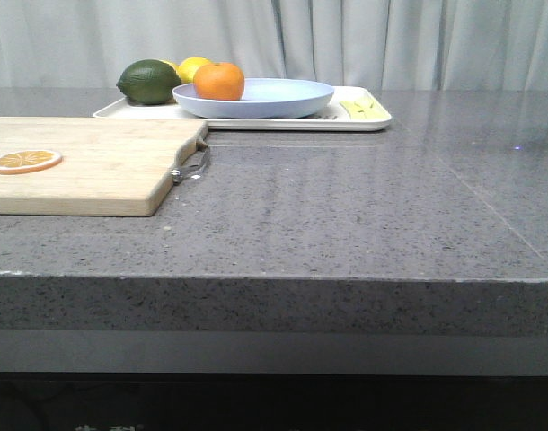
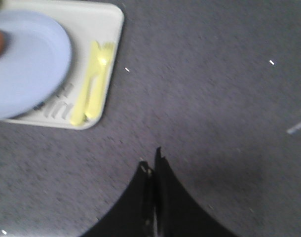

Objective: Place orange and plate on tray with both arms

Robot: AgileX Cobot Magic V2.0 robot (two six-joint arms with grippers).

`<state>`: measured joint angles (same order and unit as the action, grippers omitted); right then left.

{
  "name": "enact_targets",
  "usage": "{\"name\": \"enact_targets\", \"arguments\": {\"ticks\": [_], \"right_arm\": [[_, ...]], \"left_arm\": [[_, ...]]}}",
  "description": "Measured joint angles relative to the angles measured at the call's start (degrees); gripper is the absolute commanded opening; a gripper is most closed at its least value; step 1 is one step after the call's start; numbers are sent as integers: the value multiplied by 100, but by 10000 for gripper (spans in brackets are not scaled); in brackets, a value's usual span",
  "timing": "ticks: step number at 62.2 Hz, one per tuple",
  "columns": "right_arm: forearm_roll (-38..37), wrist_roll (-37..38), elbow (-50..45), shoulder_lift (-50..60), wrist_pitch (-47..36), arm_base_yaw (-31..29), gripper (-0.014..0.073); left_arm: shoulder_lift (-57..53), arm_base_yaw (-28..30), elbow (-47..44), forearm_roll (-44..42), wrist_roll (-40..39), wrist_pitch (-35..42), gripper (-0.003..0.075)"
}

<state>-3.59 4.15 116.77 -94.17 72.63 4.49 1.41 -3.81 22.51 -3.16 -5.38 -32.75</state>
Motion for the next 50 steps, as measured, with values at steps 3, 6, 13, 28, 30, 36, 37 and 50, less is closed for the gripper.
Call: {"name": "enact_targets", "arguments": {"ticks": [3, 6, 13, 28, 30, 36, 37, 50], "right_arm": [[-158, -43, -437, 310, 0, 0, -60], [-271, -65, -945, 626, 0, 0, -60], [-342, -102, -2086, 1358, 0, 0, -60], [-318, -351, -4406, 3090, -1062, 0, -60], [-304, -381, -4738, 3367, -1311, 0, -60], [-224, -415, -5612, 4151, -1969, 0, -60], [-223, -415, -5728, 4261, -2063, 0, -60], [-136, -498, -7279, 5980, -3226, 0, -60]], "left_arm": [[0, 0, 0, 0, 0, 0, -18], [0, 0, 0, 0, 0, 0, -18], [0, 0, 0, 0, 0, 0, -18], [0, 0, 0, 0, 0, 0, -18], [0, 0, 0, 0, 0, 0, -18], [0, 0, 0, 0, 0, 0, -18], [0, 0, 0, 0, 0, 0, -18], [0, 0, 0, 0, 0, 0, -18]]}}
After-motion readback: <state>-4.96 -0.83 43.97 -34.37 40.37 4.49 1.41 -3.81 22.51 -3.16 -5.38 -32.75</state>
